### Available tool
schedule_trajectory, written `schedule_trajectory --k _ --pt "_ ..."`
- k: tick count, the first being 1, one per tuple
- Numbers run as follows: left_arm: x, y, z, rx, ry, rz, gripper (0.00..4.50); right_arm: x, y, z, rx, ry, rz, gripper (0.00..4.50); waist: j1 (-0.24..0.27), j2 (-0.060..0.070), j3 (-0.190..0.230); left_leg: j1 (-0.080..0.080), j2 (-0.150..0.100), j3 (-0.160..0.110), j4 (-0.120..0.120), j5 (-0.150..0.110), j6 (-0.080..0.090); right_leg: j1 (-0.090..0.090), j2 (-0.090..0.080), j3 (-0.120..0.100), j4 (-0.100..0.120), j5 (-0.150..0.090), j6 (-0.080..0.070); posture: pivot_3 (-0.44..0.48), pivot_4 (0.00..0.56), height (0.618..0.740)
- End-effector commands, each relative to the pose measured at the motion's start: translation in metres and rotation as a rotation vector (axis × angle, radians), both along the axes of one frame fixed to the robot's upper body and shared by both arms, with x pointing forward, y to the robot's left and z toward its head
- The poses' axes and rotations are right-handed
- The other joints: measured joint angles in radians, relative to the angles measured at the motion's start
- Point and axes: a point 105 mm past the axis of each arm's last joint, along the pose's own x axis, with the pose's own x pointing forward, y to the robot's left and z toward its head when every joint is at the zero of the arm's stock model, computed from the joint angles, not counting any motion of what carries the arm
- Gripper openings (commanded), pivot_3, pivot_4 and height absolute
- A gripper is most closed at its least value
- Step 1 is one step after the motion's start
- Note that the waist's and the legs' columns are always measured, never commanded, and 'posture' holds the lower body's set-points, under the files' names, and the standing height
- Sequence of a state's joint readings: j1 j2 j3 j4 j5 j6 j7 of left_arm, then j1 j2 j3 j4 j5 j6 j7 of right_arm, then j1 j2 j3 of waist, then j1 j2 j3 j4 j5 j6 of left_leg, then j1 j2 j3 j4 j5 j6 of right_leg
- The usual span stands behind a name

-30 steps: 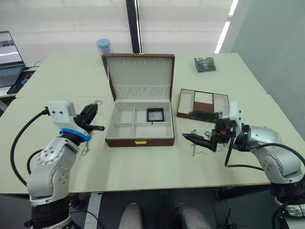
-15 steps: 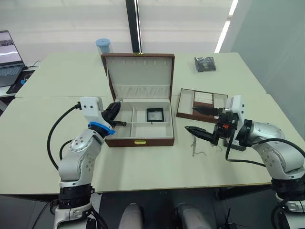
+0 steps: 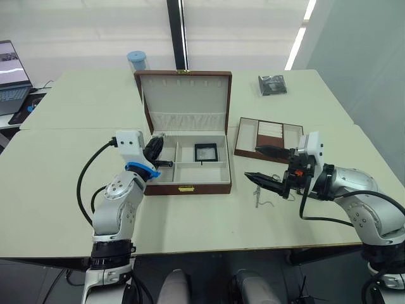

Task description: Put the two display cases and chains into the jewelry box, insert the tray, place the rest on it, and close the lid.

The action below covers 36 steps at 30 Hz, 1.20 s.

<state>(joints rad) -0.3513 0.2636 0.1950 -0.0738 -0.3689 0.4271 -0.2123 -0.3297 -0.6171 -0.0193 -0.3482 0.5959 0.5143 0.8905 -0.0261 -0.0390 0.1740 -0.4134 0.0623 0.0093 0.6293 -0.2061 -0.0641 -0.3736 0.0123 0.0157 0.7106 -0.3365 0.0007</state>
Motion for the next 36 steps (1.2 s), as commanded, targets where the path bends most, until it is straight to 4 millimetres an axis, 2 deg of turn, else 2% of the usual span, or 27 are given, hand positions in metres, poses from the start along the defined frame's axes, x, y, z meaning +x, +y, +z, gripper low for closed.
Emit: schedule_trajectory --k 1,5,13,17,22,28,30,33,35,36 --pt "-0.003 0.002 0.010 0.003 -0.044 0.002 0.64 -0.002 -0.003 0.010 0.012 -0.043 -0.005 4.50 0.000 0.000 0.000 0.000 0.000 0.000 0.000 0.000 0.000 0.000 0.000 0.000 0.000 0.000 0.000 0.000 0.150 0.740" --pt "-0.004 0.000 0.010 -0.005 -0.042 -0.003 1.84 -0.002 -0.002 0.008 0.013 -0.040 -0.006 4.50 0.000 0.000 0.000 0.000 0.000 0.000 0.000 0.000 0.000 0.000 0.000 0.000 0.000 0.000 0.000 0.000 0.150 0.740" --pt "-0.017 -0.022 0.016 -0.063 -0.036 -0.153 4.49 0.000 -0.001 0.007 0.015 -0.040 -0.005 4.50 0.000 0.000 0.000 0.000 0.000 0.000 0.000 0.000 0.000 0.000 0.000 0.000 0.000 0.000 0.000 0.000 0.150 0.740" --pt "-0.023 -0.022 0.019 -0.074 -0.028 -0.207 4.49 0.002 0.000 0.006 0.018 -0.044 -0.006 4.50 0.000 0.000 0.000 0.000 0.000 0.000 0.000 0.000 0.000 0.000 0.000 0.000 0.000 0.000 0.000 0.000 0.150 0.740" --pt "-0.035 -0.004 0.029 -0.028 -0.003 -0.276 4.49 0.005 -0.008 0.007 0.020 -0.054 -0.041 4.50 -0.005 0.000 0.000 0.000 0.001 -0.001 0.000 0.000 0.000 0.000 0.001 0.001 0.000 0.000 0.000 0.000 0.150 0.740" --pt "-0.074 0.020 0.048 0.127 0.051 -0.481 4.49 0.009 -0.040 -0.003 -0.029 -0.037 -0.116 4.50 -0.003 0.001 0.001 0.000 0.001 -0.001 -0.001 0.000 0.000 -0.001 0.000 0.000 -0.001 0.000 0.000 0.000 0.150 0.740" --pt "-0.081 0.037 0.053 0.177 0.075 -0.484 4.49 0.009 -0.054 -0.010 -0.064 -0.016 -0.143 4.50 -0.001 0.001 0.001 0.000 0.001 -0.001 -0.001 0.000 0.000 -0.001 0.000 0.000 -0.001 0.000 0.000 0.000 0.150 0.740" --pt "-0.089 0.073 0.048 0.298 0.161 -0.425 4.49 0.008 -0.076 -0.017 -0.117 0.010 -0.188 4.50 -0.001 0.002 0.002 0.000 0.001 -0.001 -0.001 0.000 0.000 -0.001 -0.001 0.000 -0.003 0.000 0.000 0.000 0.150 0.740" --pt "-0.093 0.090 0.047 0.349 0.195 -0.386 4.49 0.007 -0.089 -0.018 -0.142 0.020 -0.216 4.50 -0.001 0.004 0.003 0.000 0.001 -0.001 -0.002 0.000 0.000 -0.001 -0.001 0.001 -0.003 0.000 0.000 0.000 0.150 0.740" --pt "-0.096 0.103 0.049 0.370 0.212 -0.353 4.49 0.006 -0.102 -0.021 -0.172 0.030 -0.249 4.50 -0.001 0.004 0.003 0.000 0.002 -0.001 -0.002 0.000 0.000 -0.001 -0.002 0.001 -0.003 0.000 0.000 0.000 0.150 0.740"
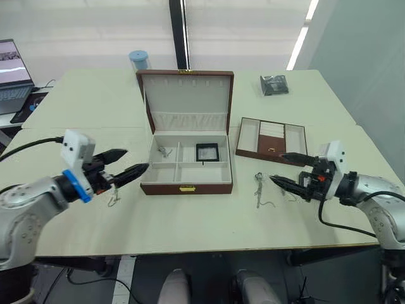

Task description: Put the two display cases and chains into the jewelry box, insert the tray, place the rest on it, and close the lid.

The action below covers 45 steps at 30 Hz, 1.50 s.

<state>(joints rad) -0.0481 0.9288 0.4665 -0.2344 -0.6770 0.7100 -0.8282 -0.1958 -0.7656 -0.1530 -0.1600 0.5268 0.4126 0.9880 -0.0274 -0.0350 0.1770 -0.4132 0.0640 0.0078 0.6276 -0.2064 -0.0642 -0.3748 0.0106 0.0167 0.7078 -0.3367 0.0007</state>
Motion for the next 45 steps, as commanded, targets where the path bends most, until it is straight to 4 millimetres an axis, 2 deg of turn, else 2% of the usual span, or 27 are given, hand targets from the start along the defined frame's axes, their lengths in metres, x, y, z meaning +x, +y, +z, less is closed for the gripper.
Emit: schedule_trajectory --k 1,5,10,13,18,25,30,45 --pt "-0.009 0.029 0.016 0.082 -0.035 0.053 4.49 -0.004 -0.030 0.009 -0.068 -0.046 -0.059 4.50 0.000 0.000 0.000 0.000 0.000 0.000 0.000 0.000 0.000 0.000 -0.001 0.000 0.000 0.000 0.000 0.000 0.150 0.740" --pt "-0.022 0.068 0.014 0.133 0.004 0.155 4.49 -0.011 -0.064 0.001 -0.122 -0.013 -0.150 4.50 0.000 0.000 0.000 0.000 0.000 0.002 -0.001 0.000 0.000 0.000 -0.002 -0.001 -0.001 0.000 0.000 0.000 0.150 0.740" --pt "-0.035 0.097 0.002 0.152 0.036 0.251 4.49 -0.015 -0.085 0.000 -0.136 -0.002 -0.225 4.50 -0.002 0.001 0.001 0.000 0.001 0.003 -0.002 0.000 0.000 0.000 -0.003 0.000 -0.002 0.000 0.000 0.000 0.150 0.740" --pt "-0.037 0.105 -0.004 0.149 0.044 0.283 4.49 -0.015 -0.092 -0.002 -0.143 0.007 -0.244 4.50 -0.002 0.001 0.001 0.000 0.001 0.003 -0.002 0.000 0.000 -0.001 -0.003 0.000 -0.002 0.000 0.000 0.000 0.150 0.740" --pt "-0.039 0.109 -0.011 0.169 0.062 0.296 4.49 -0.016 -0.100 -0.012 -0.169 0.032 -0.264 4.50 -0.002 0.001 0.001 0.000 0.001 0.003 -0.002 0.000 0.000 0.000 -0.004 0.000 -0.002 0.000 0.000 0.000 0.150 0.740" --pt "-0.035 0.107 -0.009 0.166 0.049 0.297 4.49 -0.020 -0.103 -0.023 -0.198 0.071 -0.249 4.50 -0.002 0.001 0.001 0.000 0.001 0.004 -0.002 0.000 0.000 0.000 -0.004 -0.001 -0.002 0.000 0.000 0.000 0.150 0.740" --pt "-0.031 0.100 -0.011 0.155 0.048 0.280 4.49 -0.020 -0.104 -0.024 -0.206 0.073 -0.246 4.50 -0.002 0.001 0.001 0.000 0.001 0.004 -0.002 0.000 0.000 0.000 -0.004 0.000 -0.002 0.000 0.000 0.000 0.150 0.740" --pt "-0.030 0.098 -0.012 0.151 0.052 0.267 4.49 -0.023 -0.104 -0.031 -0.213 0.093 -0.225 4.50 -0.002 0.001 0.001 0.000 0.001 0.004 -0.002 0.000 0.000 0.000 -0.004 -0.001 -0.002 0.000 0.000 0.000 0.150 0.740"
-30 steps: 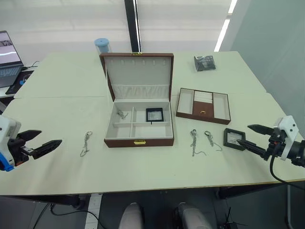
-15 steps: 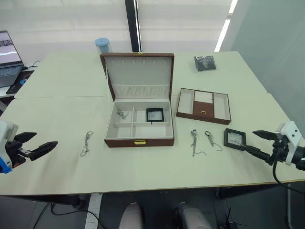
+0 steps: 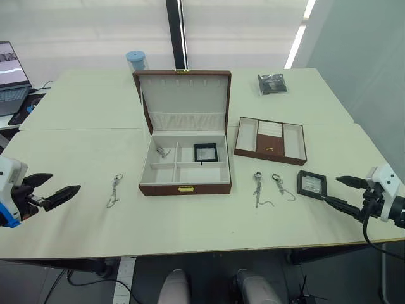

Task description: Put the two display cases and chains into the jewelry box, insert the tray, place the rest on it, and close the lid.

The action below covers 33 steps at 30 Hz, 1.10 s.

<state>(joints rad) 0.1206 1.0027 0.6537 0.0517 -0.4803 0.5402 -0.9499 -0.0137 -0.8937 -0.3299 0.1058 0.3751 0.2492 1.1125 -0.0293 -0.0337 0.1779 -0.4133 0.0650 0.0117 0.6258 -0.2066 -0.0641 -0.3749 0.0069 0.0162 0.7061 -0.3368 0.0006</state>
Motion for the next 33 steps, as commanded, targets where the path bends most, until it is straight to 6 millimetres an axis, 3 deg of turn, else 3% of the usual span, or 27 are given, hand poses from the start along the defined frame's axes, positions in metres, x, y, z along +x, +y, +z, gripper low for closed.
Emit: schedule_trajectory --k 1,5,11,22,28,33 --pt "0.002 -0.003 0.005 0.011 -0.016 -0.012 4.49 0.000 0.000 0.007 -0.013 -0.026 0.017 4.50 0.000 0.000 0.000 0.000 0.000 0.000 0.000 0.000 0.000 0.000 0.000 0.000 0.000 0.000 0.000 0.000 0.150 0.740" --pt "0.003 -0.008 0.003 0.000 -0.029 -0.023 4.49 0.000 0.001 0.007 -0.002 -0.028 0.022 4.50 0.000 0.000 0.000 0.000 0.000 0.000 0.000 0.000 0.000 0.000 0.000 0.000 0.000 0.000 0.000 0.000 0.150 0.740" --pt "0.002 -0.020 -0.001 -0.083 -0.074 -0.016 4.49 -0.004 0.024 0.011 0.049 -0.043 0.089 4.50 0.000 0.000 0.000 0.000 0.000 0.000 0.000 0.000 0.000 0.000 0.000 0.000 0.000 0.000 0.000 0.000 0.150 0.740" --pt "0.009 -0.062 -0.024 -0.269 -0.243 0.106 4.49 -0.029 0.139 0.011 0.208 -0.088 0.433 4.50 0.001 -0.002 -0.002 0.000 0.000 -0.004 0.002 0.000 0.000 0.001 0.000 -0.001 0.001 0.000 0.000 0.000 0.150 0.740" --pt "0.019 -0.073 -0.035 -0.286 -0.281 0.183 4.49 -0.033 0.171 0.009 0.243 -0.087 0.528 4.50 0.001 -0.004 -0.003 0.000 -0.001 -0.005 0.003 0.000 0.000 0.002 0.000 0.000 0.001 0.000 0.001 0.000 0.150 0.740" --pt "0.025 -0.075 -0.060 -0.277 -0.258 0.282 4.49 -0.028 0.191 0.013 0.274 -0.104 0.560 4.50 0.001 -0.004 -0.003 0.000 -0.002 -0.006 0.003 0.000 0.000 0.002 0.001 0.000 0.001 0.001 0.001 0.000 0.150 0.740"
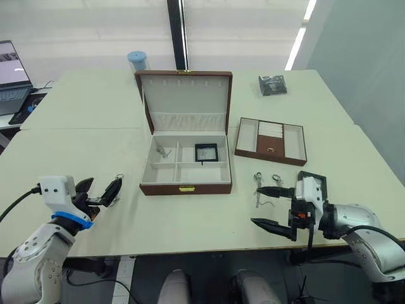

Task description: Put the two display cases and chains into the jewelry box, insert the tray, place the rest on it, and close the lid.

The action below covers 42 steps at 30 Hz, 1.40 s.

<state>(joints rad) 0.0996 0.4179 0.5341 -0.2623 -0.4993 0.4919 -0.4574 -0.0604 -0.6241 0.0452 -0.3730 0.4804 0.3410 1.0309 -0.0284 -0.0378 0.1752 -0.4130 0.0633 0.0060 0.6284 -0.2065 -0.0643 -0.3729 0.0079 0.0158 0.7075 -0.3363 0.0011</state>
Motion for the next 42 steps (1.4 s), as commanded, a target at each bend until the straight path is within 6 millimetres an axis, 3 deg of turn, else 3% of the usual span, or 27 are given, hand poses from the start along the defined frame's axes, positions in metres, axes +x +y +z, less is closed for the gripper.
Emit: schedule_trajectory --k 1,20,36,39,42 --pt "0.003 0.002 -0.008 0.039 0.007 0.049 4.49 0.000 0.011 0.007 0.002 -0.036 0.023 4.50 0.000 0.000 0.000 0.000 0.000 0.000 0.000 0.000 0.000 0.000 0.001 0.000 0.000 0.000 0.000 0.000 0.150 0.740" --pt "0.021 0.006 -0.039 0.070 0.110 0.070 4.49 0.001 0.013 0.006 0.003 -0.035 0.008 4.50 0.002 0.000 -0.001 0.000 0.000 -0.001 0.000 0.000 0.000 0.000 0.001 0.000 0.000 0.000 0.000 0.000 0.150 0.740" --pt "0.017 0.003 -0.062 0.078 0.192 0.042 4.49 0.001 0.013 0.009 -0.002 -0.031 -0.005 4.50 0.001 0.006 -0.004 0.005 0.000 0.000 -0.001 0.000 0.000 0.003 0.001 0.001 0.001 0.000 0.000 0.000 0.150 0.740" --pt "0.017 0.003 -0.064 0.082 0.193 0.041 3.89 0.001 0.012 0.008 -0.005 -0.029 -0.007 4.50 0.001 0.008 -0.005 0.005 0.000 0.001 -0.001 0.000 0.000 0.003 0.000 0.002 0.001 0.000 0.000 0.000 0.150 0.740" --pt "0.017 0.004 -0.064 0.083 0.191 0.041 2.96 0.001 0.012 0.007 -0.007 -0.029 -0.006 4.50 0.001 0.008 -0.005 0.005 -0.001 0.001 -0.001 0.000 0.000 0.003 0.000 0.002 0.001 0.000 0.000 0.000 0.150 0.740"
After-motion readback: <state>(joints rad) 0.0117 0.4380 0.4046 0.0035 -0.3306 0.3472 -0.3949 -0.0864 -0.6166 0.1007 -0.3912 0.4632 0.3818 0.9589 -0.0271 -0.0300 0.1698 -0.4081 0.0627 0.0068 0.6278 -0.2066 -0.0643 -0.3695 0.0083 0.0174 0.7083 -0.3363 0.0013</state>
